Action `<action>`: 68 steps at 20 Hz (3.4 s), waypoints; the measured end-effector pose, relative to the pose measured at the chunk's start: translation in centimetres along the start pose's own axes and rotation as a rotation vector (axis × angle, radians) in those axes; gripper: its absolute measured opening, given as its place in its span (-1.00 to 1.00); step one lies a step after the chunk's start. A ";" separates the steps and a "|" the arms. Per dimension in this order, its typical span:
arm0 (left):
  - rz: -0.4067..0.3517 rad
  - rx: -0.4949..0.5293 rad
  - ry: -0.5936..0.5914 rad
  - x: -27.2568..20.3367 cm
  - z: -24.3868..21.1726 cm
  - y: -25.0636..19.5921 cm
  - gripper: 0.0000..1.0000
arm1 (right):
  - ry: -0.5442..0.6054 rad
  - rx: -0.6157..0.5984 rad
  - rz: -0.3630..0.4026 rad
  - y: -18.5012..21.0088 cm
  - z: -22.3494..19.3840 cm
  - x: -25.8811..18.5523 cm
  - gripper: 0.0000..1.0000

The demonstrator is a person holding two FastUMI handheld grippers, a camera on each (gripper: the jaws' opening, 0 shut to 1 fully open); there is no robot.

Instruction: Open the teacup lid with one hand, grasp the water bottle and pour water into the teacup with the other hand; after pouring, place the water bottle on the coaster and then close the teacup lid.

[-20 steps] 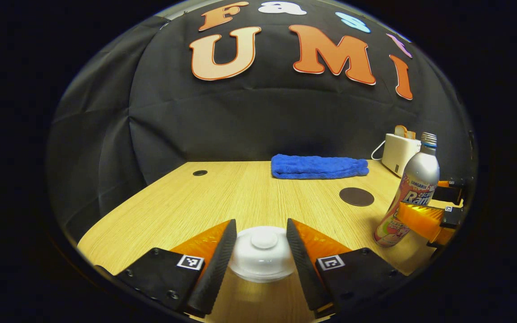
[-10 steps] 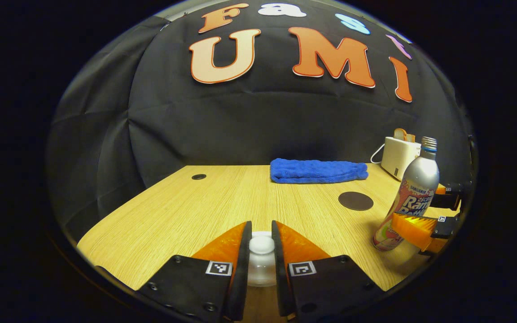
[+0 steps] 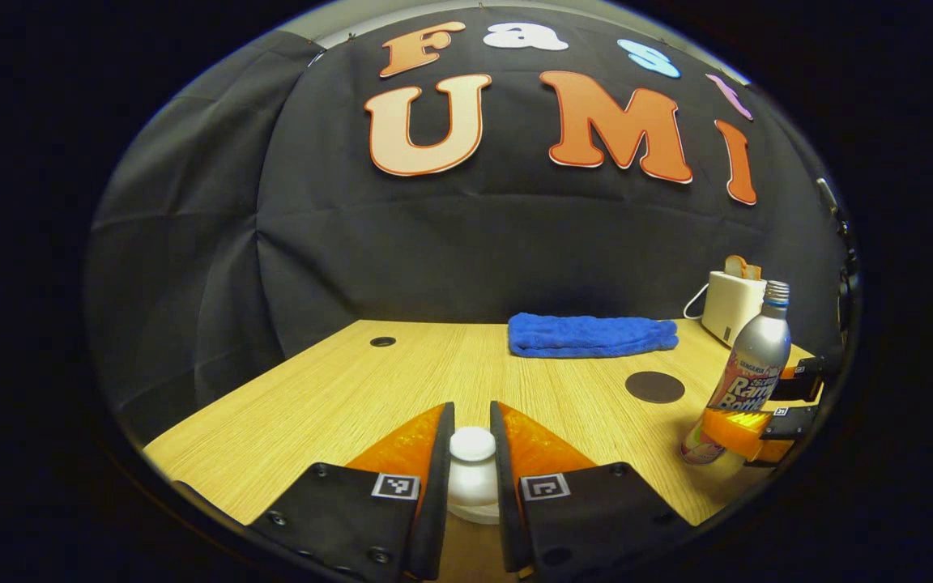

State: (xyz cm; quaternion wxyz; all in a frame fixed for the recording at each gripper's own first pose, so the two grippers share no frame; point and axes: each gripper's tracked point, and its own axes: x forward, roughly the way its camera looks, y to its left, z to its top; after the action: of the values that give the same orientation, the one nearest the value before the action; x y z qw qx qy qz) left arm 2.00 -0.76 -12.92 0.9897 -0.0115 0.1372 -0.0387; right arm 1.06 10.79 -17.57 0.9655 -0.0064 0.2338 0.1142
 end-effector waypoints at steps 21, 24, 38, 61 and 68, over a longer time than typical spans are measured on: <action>0.155 -0.052 -0.039 -3.4 0.5 10.5 -0.37 | -0.064 -0.633 -0.170 0.4 7.6 0.9 0.52; 0.176 -0.051 -0.031 -3.9 0.1 11.8 -0.43 | -0.103 -0.754 -0.183 1.5 9.3 2.0 0.51; 0.219 -0.072 -0.027 -5.0 -0.9 15.2 -0.37 | -0.206 -1.220 -0.224 5.6 9.6 3.4 0.51; 0.245 -0.093 -0.023 -6.3 -2.0 17.0 -0.37 | -0.406 -1.740 -0.338 8.6 12.3 3.8 0.51; 0.249 -0.096 -0.026 -6.5 -2.2 17.2 -0.37 | -0.470 -1.823 -0.377 8.9 13.0 3.4 0.50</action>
State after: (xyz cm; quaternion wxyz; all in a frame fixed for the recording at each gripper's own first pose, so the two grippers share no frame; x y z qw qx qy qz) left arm -3.57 16.86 -13.80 0.9869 -0.0421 0.1264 0.0912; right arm 7.87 21.06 -7.15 0.6141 -0.7694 -0.1492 0.0931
